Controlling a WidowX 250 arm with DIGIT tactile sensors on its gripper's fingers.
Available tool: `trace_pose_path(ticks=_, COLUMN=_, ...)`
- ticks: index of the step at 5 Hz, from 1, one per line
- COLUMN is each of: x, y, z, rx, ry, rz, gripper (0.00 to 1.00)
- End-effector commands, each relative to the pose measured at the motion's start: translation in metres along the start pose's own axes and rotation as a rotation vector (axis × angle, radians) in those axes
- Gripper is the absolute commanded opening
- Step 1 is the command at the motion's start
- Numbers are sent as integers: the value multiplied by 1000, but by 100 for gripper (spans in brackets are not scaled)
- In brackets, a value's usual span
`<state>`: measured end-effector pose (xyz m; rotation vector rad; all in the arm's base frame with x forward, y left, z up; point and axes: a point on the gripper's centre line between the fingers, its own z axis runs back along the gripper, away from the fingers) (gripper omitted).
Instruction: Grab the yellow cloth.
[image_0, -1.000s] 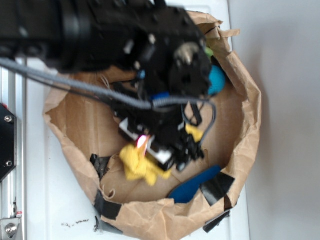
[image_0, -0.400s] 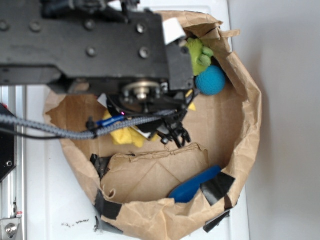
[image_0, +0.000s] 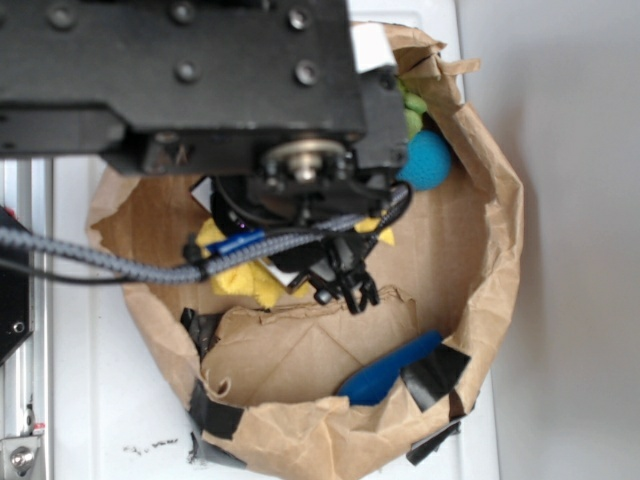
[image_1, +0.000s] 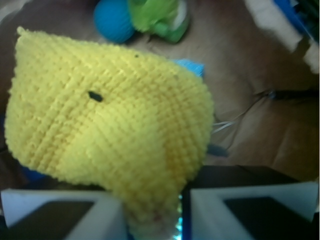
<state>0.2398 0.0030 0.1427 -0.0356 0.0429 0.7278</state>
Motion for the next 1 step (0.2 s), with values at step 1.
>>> trace_pose_path(ticks=1, x=-4, y=12, z=22, rx=-107, ry=-80, rz=61, gripper=0)
